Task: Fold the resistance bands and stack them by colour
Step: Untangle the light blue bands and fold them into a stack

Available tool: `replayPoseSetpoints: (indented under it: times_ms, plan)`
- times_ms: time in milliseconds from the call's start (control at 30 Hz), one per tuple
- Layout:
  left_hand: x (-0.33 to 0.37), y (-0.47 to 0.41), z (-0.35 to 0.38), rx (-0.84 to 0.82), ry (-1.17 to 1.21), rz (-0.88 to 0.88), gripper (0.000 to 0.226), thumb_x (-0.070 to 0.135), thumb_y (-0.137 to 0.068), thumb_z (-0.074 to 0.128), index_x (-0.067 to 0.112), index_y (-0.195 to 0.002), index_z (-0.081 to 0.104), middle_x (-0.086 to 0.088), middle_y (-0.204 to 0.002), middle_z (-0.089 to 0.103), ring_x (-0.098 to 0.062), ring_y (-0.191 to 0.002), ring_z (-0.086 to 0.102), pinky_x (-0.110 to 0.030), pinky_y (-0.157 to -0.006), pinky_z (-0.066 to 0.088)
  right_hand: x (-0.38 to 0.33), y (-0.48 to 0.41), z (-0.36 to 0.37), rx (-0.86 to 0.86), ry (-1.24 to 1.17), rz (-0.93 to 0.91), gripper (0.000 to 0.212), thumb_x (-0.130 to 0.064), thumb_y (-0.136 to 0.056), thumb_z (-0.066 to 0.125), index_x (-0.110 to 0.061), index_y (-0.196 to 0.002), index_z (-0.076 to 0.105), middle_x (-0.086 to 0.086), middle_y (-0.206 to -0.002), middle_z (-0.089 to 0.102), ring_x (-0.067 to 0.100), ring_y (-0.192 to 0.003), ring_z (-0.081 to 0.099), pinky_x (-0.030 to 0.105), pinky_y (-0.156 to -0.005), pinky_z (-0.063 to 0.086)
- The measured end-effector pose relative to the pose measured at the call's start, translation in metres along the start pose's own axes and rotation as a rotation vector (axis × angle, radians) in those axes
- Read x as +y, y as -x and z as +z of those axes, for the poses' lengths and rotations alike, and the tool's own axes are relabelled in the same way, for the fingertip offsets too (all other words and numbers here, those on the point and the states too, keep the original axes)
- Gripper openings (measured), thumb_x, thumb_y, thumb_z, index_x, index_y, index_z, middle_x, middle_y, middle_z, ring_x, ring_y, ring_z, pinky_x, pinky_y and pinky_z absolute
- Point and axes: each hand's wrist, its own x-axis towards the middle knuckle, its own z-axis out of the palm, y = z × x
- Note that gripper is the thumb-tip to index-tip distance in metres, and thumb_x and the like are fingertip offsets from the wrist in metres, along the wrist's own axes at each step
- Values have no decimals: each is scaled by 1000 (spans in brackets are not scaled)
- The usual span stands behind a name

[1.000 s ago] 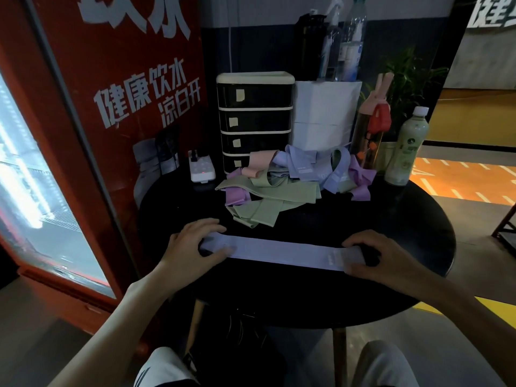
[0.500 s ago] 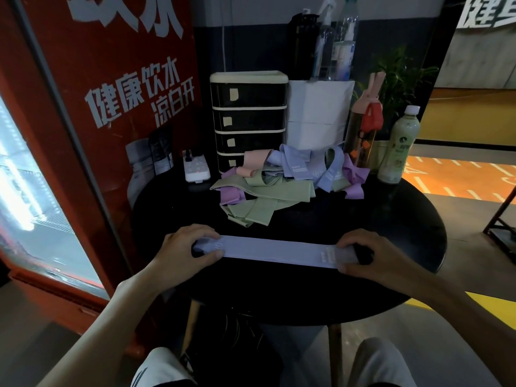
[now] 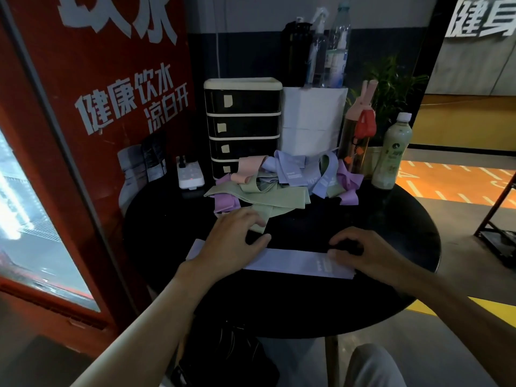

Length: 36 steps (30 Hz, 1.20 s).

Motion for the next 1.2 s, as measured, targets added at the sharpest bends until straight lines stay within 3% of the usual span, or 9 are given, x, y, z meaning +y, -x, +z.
replayPoseSetpoints:
  times_ms: [333,633,900,1000,1067,1100,1133,1167,1200]
  plan:
    - [-22,-12,30,-126,-208,-208,49,56,-95,49,34,-138,51,11,-150,40,-13,-140,33,-35,-114,20,-25,-119,7,349,-106,139,16,-16,-88,69,-1,-89,70,5,-83,67,12,-74,58,21,-67,44]
    - [-22,-9,30,-71,-200,-198,48,58,-94,48,38,-138,50,16,-150,38,-8,-140,31,-29,-113,18,5,-198,27,392,-23,316,52,-29,-85,69,-5,-126,49,15,-113,62,31,-105,57,32,-82,42]
    - [-21,-9,28,-77,-191,-195,49,59,-94,47,39,-139,48,17,-150,36,-7,-140,30,-27,-112,16,6,-213,30,495,-50,376,33,-18,-79,72,-10,-107,58,8,-96,67,29,-94,61,35,-83,49]
    - [-22,-9,28,-89,-187,-202,49,58,-95,47,38,-139,48,16,-151,35,-8,-140,29,-28,-114,16,-2,-209,26,512,-55,336,18,-4,-75,66,11,-85,63,29,-79,64,35,-75,62,34,-68,49]
    - [-23,-9,28,-92,-188,-203,49,58,-95,47,37,-139,48,16,-151,36,-8,-141,29,-29,-115,17,-8,-201,24,510,-94,273,23,3,-73,64,20,-89,61,36,-83,62,46,-87,60,39,-62,50]
    - [-23,-9,28,-89,-187,-199,49,58,-95,47,37,-139,48,15,-151,36,-9,-141,30,-30,-115,18,-13,-195,23,504,-118,242,18,5,-73,62,20,-83,61,34,-72,59,39,-93,60,36,-58,47]
    - [-23,-9,29,-85,-181,-196,49,57,-95,48,37,-139,49,15,-151,36,-9,-140,31,-30,-115,19,-19,-189,22,491,-146,221,10,7,-73,61,16,-74,63,26,-60,51,9,-83,29,30,-54,41]
    - [-23,-9,29,-79,-170,-196,48,56,-95,48,36,-138,50,14,-150,37,-10,-140,32,-31,-115,20,-25,-183,20,481,-175,206,8,8,-74,60,7,-68,65,19,-58,46,16,-55,42,25,-53,36]
    - [-23,-9,29,-75,-161,-197,47,55,-95,49,35,-137,52,14,-149,39,-10,-139,33,-31,-113,22,-31,-174,17,477,-206,193,11,8,-77,60,2,-75,69,17,-61,48,9,-57,42,20,-54,38]
